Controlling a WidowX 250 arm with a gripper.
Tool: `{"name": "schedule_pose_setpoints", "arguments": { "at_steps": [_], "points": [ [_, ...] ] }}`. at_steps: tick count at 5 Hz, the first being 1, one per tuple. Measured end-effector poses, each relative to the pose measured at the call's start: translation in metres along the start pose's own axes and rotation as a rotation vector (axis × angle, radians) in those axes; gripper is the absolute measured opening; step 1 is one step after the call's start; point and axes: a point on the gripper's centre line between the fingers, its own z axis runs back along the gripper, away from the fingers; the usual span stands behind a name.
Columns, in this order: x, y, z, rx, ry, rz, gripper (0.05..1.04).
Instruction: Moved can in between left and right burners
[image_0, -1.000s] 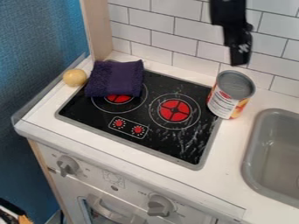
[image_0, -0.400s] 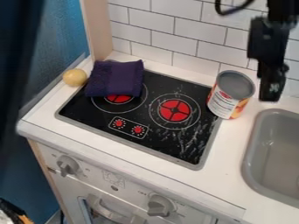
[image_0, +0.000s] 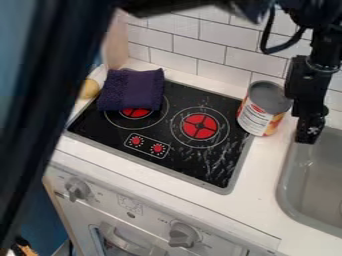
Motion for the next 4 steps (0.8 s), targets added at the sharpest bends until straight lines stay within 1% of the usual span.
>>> {"name": "schedule_pose_setpoints", "arguments": {
  "at_steps": [1,2,3,4],
  "points": [
    [-0.003,-0.004,-0.008,0.013,-0.014,0.008,0.999],
    [0.000,-0.013,-0.006,0.001,-0.029,0.039,0.999],
    [0.018,-0.031,0.004,0.001,-0.030,0.118,0.999],
    [0.042,-0.044,0.004,0.007,-0.034,0.204,0.999]
  ]
}}
